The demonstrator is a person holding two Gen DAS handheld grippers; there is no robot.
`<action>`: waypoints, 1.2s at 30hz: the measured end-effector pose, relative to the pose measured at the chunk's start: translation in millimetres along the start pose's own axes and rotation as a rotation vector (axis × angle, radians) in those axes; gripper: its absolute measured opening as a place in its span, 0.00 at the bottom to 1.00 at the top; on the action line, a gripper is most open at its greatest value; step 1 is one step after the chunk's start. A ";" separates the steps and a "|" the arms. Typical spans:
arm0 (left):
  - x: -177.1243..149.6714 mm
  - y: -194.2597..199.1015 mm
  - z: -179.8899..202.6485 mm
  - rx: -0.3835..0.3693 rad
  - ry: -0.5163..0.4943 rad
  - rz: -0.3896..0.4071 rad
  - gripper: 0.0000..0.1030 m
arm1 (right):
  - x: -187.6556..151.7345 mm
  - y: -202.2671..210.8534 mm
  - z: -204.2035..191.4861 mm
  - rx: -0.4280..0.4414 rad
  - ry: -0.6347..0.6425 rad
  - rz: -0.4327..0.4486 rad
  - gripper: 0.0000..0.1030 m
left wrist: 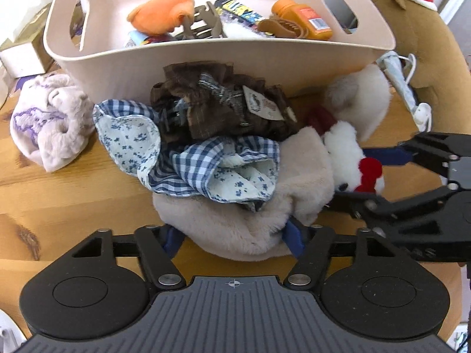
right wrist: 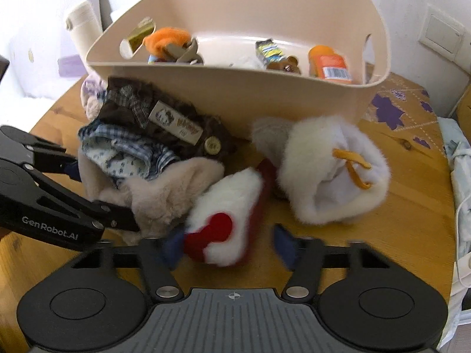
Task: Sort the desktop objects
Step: 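Close the left tool on the beige fuzzy cloth while the right tool grasps the white-and-red plush, then carry the beige cloth and white plush into the basket and open both tools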
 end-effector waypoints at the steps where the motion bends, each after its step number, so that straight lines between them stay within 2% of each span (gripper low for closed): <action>1: -0.7 0.9 0.6 -0.003 -0.005 0.004 0.55 | -0.2 -0.5 -1.1 0.000 0.004 -0.001 0.41; 6: -4.7 5.3 -0.6 -0.016 -0.035 0.005 0.33 | -2.0 5.2 -4.6 0.005 0.020 0.004 0.37; 11: -10.0 13.7 -6.9 -0.039 -0.030 0.003 0.21 | -10.3 15.7 -0.5 0.007 -0.002 0.007 0.37; 23: -36.8 42.6 -21.4 -0.018 -0.056 0.012 0.16 | -34.2 41.5 7.6 0.007 -0.026 0.021 0.37; 36: -49.3 75.5 -26.1 -0.033 -0.096 0.040 0.12 | -31.3 79.8 -2.2 0.023 -0.016 0.087 0.37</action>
Point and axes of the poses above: each gripper's, at about its wrist camera, not at the fingertips, and y roughly against the way its jaws point, z to its right, x to its top, the point moved 3 cm from there along -y, roughly the way its jaws point, and after that the axes turned 4 degrees about z, right-handed, at the moved point
